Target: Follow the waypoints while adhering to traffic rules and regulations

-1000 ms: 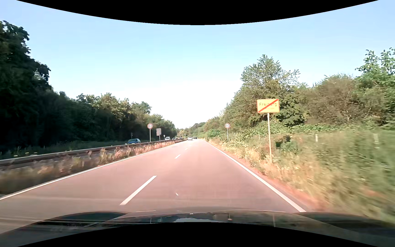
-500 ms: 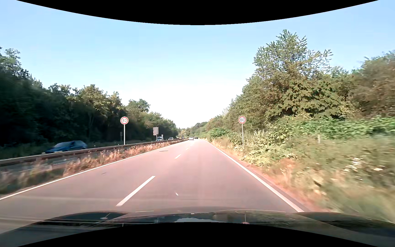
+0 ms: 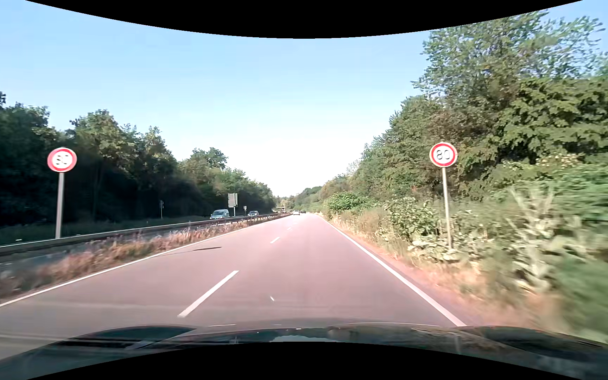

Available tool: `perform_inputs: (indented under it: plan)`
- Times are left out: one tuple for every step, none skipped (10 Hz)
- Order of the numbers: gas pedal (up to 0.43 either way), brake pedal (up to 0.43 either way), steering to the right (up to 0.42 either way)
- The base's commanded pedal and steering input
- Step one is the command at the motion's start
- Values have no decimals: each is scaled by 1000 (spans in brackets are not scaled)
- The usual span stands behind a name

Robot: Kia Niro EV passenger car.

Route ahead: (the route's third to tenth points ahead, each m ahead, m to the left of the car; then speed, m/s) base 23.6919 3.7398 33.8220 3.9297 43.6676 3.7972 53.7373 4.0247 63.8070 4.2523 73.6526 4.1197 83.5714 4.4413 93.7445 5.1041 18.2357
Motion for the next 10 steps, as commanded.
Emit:
perform_inputs:
  plan:
    - [177, 0, -6]
    - [177, 0, -6]
    - [189, 0, -6]
    - [197, 0, -6]
    - [197, 0, -5]
    - [197, 0, -5]
    - [197, 0, -4]
    - [209, 0, -3]
    - [209, 0, -3]
    - [209, 0, -3]
